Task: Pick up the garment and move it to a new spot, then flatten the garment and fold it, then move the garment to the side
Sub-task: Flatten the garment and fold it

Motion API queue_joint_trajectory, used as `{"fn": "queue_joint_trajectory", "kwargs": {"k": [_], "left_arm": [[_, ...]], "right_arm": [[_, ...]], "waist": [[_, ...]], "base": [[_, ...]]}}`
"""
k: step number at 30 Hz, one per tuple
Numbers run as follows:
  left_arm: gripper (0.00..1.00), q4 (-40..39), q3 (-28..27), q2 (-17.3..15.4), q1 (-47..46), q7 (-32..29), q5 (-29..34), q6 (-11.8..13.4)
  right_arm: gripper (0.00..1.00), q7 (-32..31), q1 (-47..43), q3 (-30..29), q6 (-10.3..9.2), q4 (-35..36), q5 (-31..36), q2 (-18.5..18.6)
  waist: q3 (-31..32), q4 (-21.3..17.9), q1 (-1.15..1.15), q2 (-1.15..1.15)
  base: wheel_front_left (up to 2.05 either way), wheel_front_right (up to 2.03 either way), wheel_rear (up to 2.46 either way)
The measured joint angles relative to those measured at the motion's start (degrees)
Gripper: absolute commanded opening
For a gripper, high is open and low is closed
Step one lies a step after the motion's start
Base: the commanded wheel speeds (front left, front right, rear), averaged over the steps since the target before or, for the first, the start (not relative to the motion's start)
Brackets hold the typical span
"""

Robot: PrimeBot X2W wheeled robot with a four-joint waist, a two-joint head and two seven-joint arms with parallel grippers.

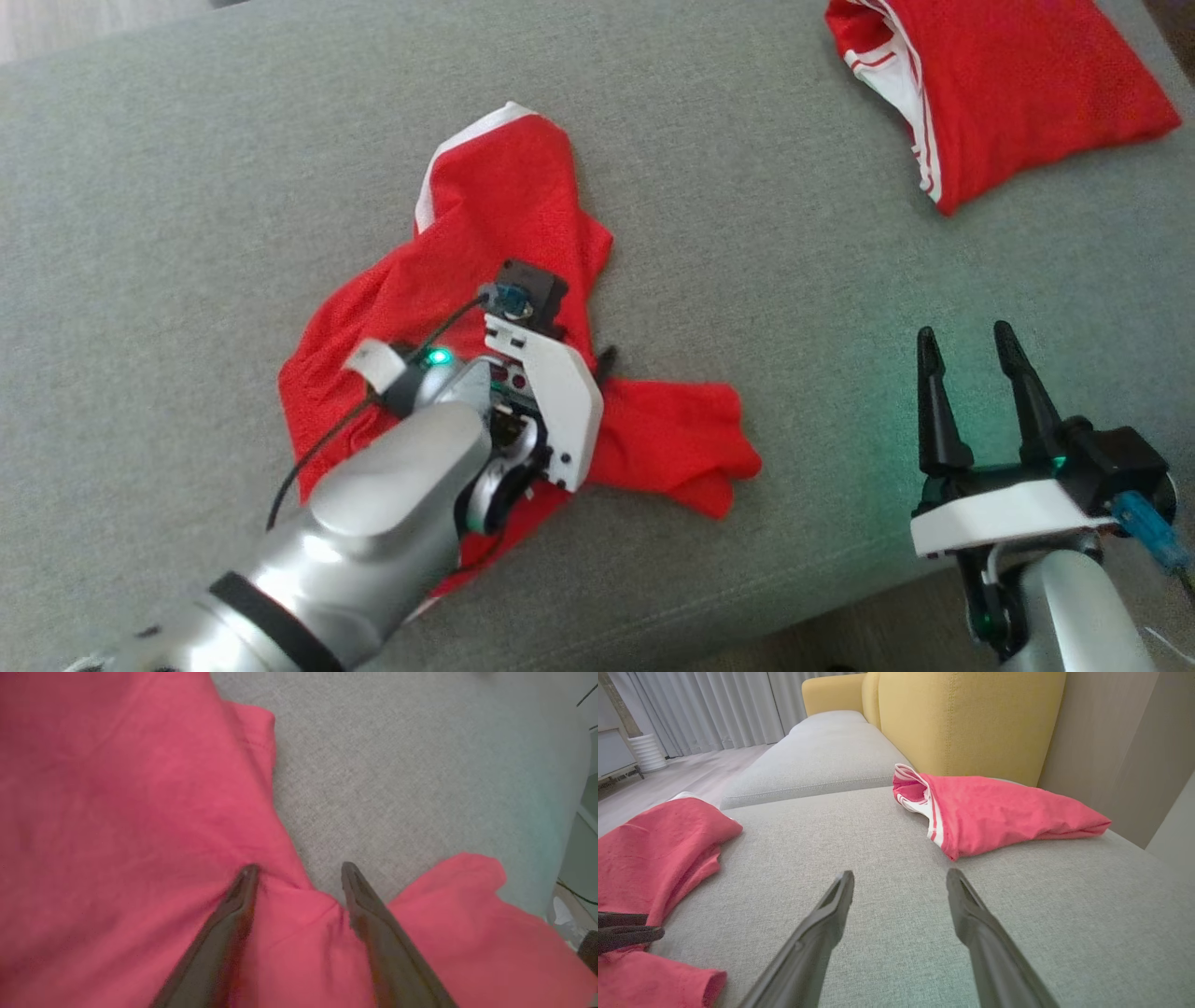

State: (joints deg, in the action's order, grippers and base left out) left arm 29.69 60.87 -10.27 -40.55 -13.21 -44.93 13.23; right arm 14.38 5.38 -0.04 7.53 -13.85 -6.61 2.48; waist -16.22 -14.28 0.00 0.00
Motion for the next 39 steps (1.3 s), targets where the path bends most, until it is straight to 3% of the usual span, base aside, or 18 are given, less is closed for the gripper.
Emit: {"fn": "queue_joint_trajectory", "kwargs": {"k": [2, 5, 9, 17, 22, 27, 35, 39], "left_arm": [[0.0, 1.3, 0.3, 0.0, -0.9, 0.0, 0.5, -1.1], [0.0, 1.9, 0.0, -0.4, -0.8, 3.1, 1.3, -0.8], [0.0, -0.9, -3.5, -0.9, 0.4, 12.1, 1.7, 3.0], [0.0, -20.6, -8.0, -7.1, 7.6, 23.0, 4.4, 11.1], [0.0, -34.9, -7.9, -10.4, 12.5, 26.6, 9.4, 14.1], [0.0, -43.7, -8.1, -11.7, 17.0, 27.5, 12.6, 13.9], [0.0, -51.2, -9.5, -15.8, 18.6, 27.9, 19.1, 11.3], [0.0, -44.8, -7.7, -15.9, 21.6, 27.3, 15.7, 8.7]], "right_arm": [[1.0, 0.0, 0.0, 0.0, 0.0, -0.1, -0.2, 0.0], [1.0, 0.0, 0.0, -0.1, 0.0, -0.1, -0.5, 0.0], [1.0, 0.0, -0.1, -0.6, 0.0, -0.2, -0.5, 0.0], [1.0, 0.0, -0.8, -2.7, 0.0, -0.2, 0.1, 0.0], [1.0, 0.0, -2.2, -3.0, 0.0, -0.1, 0.7, 0.0], [1.0, 0.0, -2.7, -3.2, 0.0, 0.0, 1.6, 0.0], [1.0, 0.0, -2.9, -3.4, 0.0, -0.2, 1.8, 0.0], [1.0, 0.0, -4.3, -3.4, 0.0, -0.5, 1.7, 0.0]], "waist": [[-0.1, -0.3, 0.0, 0.0], [0.0, -0.5, 0.0, 0.0], [0.8, -0.4, 0.0, 0.0], [3.2, 2.6, 0.0, 0.0], [5.3, 4.5, 0.0, 0.0], [6.9, 5.8, 0.0, 0.0], [9.2, 5.7, 0.0, 0.0], [9.6, 5.2, 0.0, 0.0]], "base": [[0.0, 0.0, 0.0], [0.0, 0.0, 0.0], [0.0, 0.0, 0.0], [0.0, 0.0, 0.0], [0.0, 0.0, 0.0], [0.0, 0.0, 0.0], [0.0, 0.0, 0.0], [0.0, 0.0, 0.0]]}}
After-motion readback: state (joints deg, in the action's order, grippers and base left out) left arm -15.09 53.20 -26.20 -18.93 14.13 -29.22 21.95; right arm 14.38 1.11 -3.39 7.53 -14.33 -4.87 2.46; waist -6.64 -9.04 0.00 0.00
